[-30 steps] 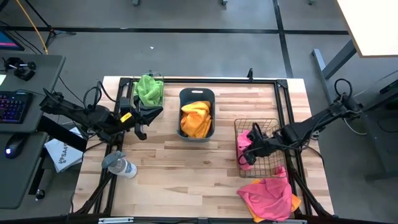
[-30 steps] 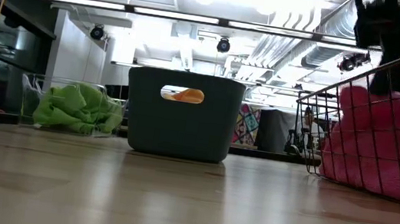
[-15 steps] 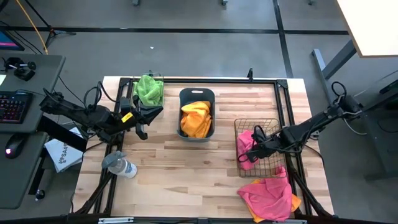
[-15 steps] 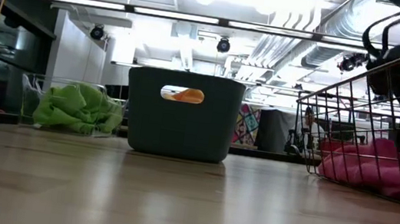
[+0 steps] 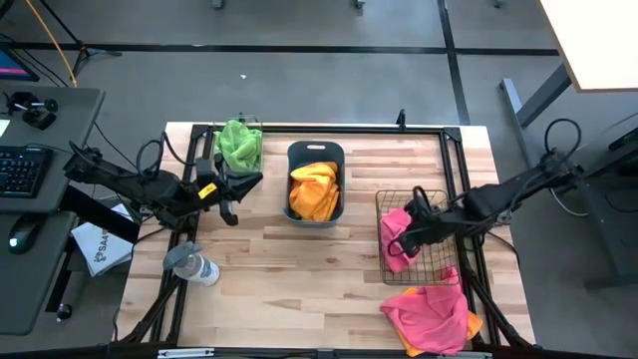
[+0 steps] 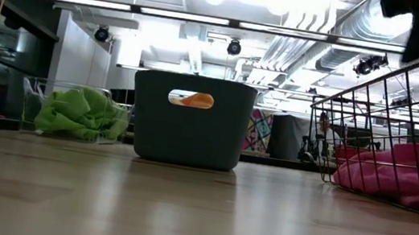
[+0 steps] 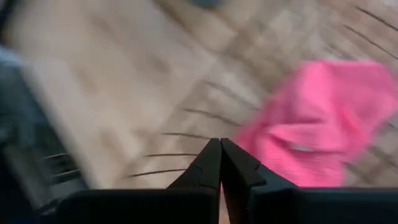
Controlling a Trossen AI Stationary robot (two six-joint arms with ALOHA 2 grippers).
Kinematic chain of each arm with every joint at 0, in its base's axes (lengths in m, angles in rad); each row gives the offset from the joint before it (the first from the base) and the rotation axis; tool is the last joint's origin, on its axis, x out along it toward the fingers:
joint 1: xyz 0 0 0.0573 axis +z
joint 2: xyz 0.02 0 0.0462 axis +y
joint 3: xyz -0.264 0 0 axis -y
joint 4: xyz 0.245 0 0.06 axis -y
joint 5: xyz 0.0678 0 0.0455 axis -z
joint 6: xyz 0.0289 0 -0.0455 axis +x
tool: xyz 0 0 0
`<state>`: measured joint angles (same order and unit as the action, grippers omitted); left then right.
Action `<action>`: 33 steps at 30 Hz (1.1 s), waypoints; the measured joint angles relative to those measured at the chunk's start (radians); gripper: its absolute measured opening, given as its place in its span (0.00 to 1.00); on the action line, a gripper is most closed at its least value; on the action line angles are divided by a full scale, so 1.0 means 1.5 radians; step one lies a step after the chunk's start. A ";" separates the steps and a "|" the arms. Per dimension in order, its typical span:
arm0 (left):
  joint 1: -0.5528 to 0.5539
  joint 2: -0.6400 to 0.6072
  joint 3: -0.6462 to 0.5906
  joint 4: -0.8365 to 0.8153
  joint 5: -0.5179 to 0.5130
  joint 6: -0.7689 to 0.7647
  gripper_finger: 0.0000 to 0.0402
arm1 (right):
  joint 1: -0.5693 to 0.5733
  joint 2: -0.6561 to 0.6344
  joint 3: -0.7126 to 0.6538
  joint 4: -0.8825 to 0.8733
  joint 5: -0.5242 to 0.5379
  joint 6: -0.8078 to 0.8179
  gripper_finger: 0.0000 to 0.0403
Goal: Sort microfiber towel by color & place in baskets
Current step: Put the pink towel into the brown wire basket
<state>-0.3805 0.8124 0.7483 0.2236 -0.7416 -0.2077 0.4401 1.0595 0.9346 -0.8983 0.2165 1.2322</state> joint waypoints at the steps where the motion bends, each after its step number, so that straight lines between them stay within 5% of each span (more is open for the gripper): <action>1: 0.000 0.000 0.000 -0.002 0.006 0.000 0.00 | 0.004 0.000 0.027 0.001 -0.007 -0.007 0.01; 8: 0.000 0.000 0.000 -0.042 0.023 -0.013 0.00 | 0.096 0.040 0.166 0.115 -0.010 0.017 0.20; 13: 0.000 0.000 0.000 -0.070 0.023 -0.019 0.00 | 0.168 0.156 0.250 0.196 -0.031 0.044 0.37; 21: 0.000 0.000 0.000 -0.072 0.023 -0.019 0.00 | 0.247 0.376 0.443 -0.089 -0.274 0.067 0.43; 26: 0.000 0.000 0.000 -0.072 0.023 -0.018 0.00 | 0.318 0.454 0.480 -0.228 -0.286 0.160 0.43; 33: 0.000 0.000 0.000 -0.071 0.048 -0.020 0.00 | 0.373 0.523 0.480 -0.246 -0.267 0.363 0.43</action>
<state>-0.3805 0.8124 0.7486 0.1164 -0.6695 -0.2374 0.9996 1.8435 1.6539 -1.2675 -0.1839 1.7760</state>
